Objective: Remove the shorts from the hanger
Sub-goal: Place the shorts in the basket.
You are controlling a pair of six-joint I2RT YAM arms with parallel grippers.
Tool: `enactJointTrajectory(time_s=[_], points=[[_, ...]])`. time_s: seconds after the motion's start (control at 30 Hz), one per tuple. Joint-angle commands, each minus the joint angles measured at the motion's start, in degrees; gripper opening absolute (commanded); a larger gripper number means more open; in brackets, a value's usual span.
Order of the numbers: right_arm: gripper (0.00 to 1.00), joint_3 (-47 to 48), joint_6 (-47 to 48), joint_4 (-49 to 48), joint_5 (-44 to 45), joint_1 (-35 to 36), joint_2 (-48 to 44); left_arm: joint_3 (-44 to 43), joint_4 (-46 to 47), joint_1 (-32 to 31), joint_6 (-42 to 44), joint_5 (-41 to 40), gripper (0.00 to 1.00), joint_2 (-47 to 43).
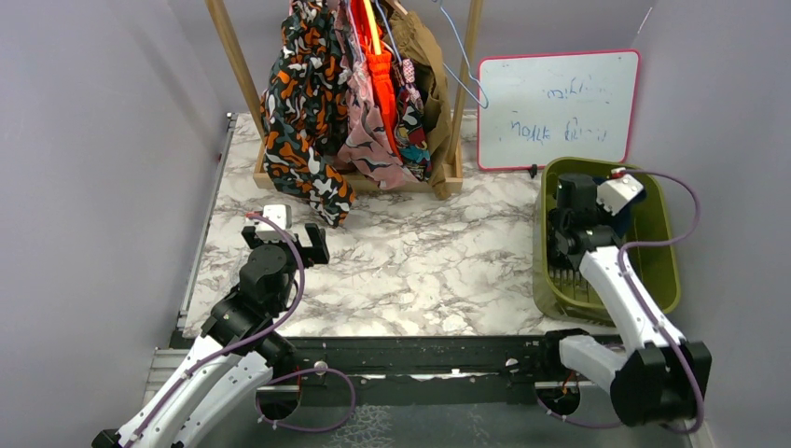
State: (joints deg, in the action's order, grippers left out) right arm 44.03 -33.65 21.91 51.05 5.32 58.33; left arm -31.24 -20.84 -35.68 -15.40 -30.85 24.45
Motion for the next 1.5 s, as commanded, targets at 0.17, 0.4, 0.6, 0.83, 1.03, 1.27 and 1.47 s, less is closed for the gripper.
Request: enactJointTrajectory(time_s=[0.17,0.4,0.6,0.83,1.03,1.27,1.47], points=[[0.26,3.8,-8.2,-6.3,-19.7,-6.8,14.7,0.6,1.3,0.3,0.4,1.0,0.99,-1.2],[0.27,8.3,-5.4,-8.8,-32.2,-9.6,23.2,0.6,1.2,0.3,0.5,1.2,0.99,-1.2],[0.24,5.1,-1.4,-12.4,-43.4,-9.6,23.1,0.6,1.3,0.3,0.5,1.0,0.99,-1.0],[0.24,5.7,-1.2,-13.5,-51.1,-8.7,23.8,0.6,1.3,0.3,0.5,0.8,0.99,-1.3],[0.25,11.2,-3.6,-12.9,-46.8,-8.0,27.6,0.6,1.3,0.3,0.5,1.1,0.99,-1.5],[0.28,15.6,-13.8,-9.9,-38.1,-6.2,32.5,0.6,1.3,0.3,0.6,1.4,0.99,-1.6],[0.37,19.5,-21.4,-4.2,-30.3,-4.6,35.1,0.7,1.2,0.3,0.7,1.5,0.99,-2.4]])
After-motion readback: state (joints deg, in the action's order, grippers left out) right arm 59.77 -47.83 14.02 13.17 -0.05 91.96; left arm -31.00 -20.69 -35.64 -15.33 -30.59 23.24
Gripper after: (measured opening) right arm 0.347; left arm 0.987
